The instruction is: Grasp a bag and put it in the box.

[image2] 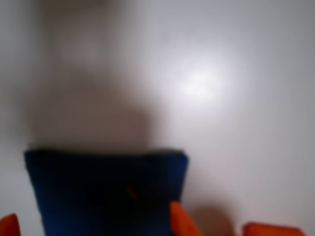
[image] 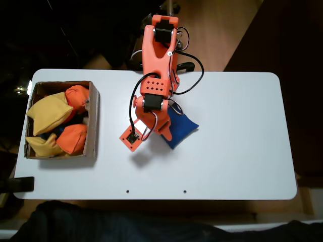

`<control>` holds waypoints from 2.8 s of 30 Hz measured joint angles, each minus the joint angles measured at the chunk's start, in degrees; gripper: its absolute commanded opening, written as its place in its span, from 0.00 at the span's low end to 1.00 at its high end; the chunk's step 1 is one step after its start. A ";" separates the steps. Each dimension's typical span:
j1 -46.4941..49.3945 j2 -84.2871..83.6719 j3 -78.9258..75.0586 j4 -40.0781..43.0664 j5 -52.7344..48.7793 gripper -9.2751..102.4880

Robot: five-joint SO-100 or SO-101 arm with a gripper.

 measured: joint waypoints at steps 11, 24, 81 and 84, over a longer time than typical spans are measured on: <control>-3.69 0.18 2.72 0.97 -1.67 0.67; -5.01 6.15 6.42 4.83 -4.83 0.71; -5.63 8.00 18.02 -3.52 -13.62 0.78; -5.63 7.65 18.02 -4.22 -13.62 0.78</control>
